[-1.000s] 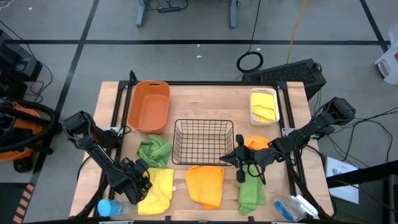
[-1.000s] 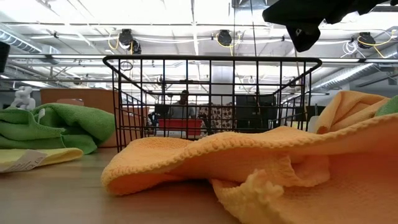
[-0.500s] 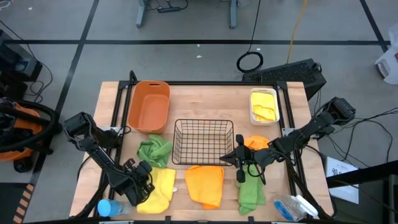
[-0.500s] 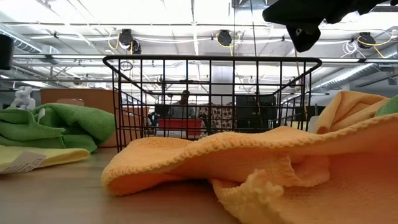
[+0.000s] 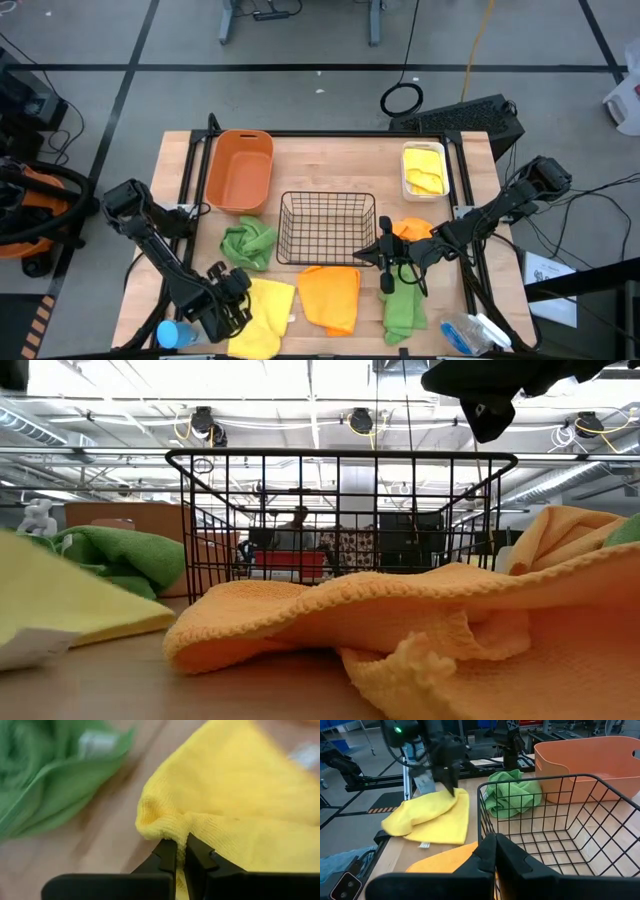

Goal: Sort microfiber towel by color & place in baskets
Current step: Put the yellow microfiber towel into the white bin

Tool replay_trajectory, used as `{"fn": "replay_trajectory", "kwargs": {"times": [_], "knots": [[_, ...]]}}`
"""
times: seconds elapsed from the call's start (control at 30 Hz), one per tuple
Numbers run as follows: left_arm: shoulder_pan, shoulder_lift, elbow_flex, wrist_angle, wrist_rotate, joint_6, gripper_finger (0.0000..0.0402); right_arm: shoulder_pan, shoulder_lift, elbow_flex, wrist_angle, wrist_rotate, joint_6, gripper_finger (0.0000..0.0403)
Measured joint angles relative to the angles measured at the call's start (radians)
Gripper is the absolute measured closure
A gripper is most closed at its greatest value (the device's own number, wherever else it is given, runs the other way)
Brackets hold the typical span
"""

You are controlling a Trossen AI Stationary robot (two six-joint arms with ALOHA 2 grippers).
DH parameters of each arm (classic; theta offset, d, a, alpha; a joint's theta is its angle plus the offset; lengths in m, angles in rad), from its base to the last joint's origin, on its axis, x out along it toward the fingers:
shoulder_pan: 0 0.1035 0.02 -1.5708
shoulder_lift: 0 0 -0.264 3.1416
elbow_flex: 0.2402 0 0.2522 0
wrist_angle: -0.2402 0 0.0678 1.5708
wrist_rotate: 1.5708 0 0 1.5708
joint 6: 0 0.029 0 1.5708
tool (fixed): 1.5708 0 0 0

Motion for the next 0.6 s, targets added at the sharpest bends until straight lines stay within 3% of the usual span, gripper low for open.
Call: {"fn": "replay_trajectory", "kwargs": {"times": [0.6], "knots": [[-0.051,-0.002,0.262,-0.002,-0.191,0.294,0.0394,0.000,0.000,0.000,0.010,0.000,0.024,0.0403]]}}
